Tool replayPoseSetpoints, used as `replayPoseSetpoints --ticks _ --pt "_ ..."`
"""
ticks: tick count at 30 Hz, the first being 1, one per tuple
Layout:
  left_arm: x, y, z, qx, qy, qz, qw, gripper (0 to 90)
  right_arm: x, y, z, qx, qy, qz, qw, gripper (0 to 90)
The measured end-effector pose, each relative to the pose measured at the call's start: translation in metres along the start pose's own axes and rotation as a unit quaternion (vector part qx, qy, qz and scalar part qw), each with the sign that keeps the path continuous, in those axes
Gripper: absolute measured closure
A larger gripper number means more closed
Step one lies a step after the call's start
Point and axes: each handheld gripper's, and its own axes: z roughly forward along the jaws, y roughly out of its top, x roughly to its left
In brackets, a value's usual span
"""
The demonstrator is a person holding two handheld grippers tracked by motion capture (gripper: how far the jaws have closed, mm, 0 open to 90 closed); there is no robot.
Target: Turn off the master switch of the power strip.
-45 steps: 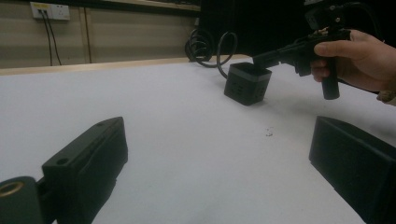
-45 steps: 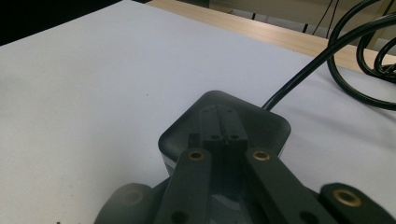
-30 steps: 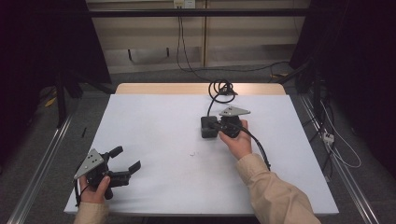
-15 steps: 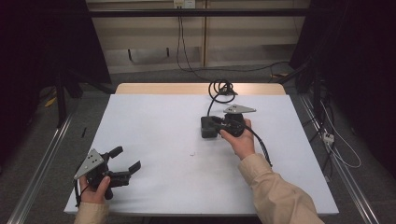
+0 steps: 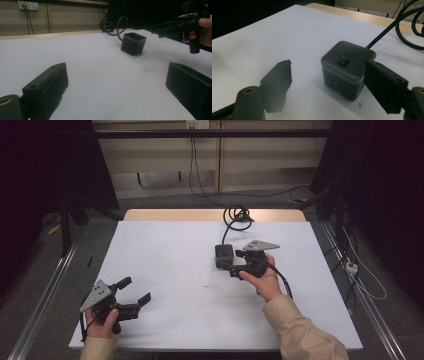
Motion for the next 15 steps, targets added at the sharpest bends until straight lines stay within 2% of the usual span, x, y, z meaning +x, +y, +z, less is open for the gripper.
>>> replayPoseSetpoints --ticks 3,10,15 --pt "-0.001 0.0 0.001 0.002 -0.001 0.001 1.0 4.1 0.002 -0.005 -0.009 0.004 -0.01 -0.018 0.9998 20.7" --pt "-0.002 -0.001 0.0 0.003 0.004 0.002 1.0 4.1 0.0 -0.021 -0.027 -0.001 -0.011 -0.007 0.9999 17.9" --pt "-0.003 -0.001 0.0 0.004 0.003 0.003 1.0 4.1 0.003 -0.028 -0.038 0.002 -0.011 -0.017 0.9998 17.2"
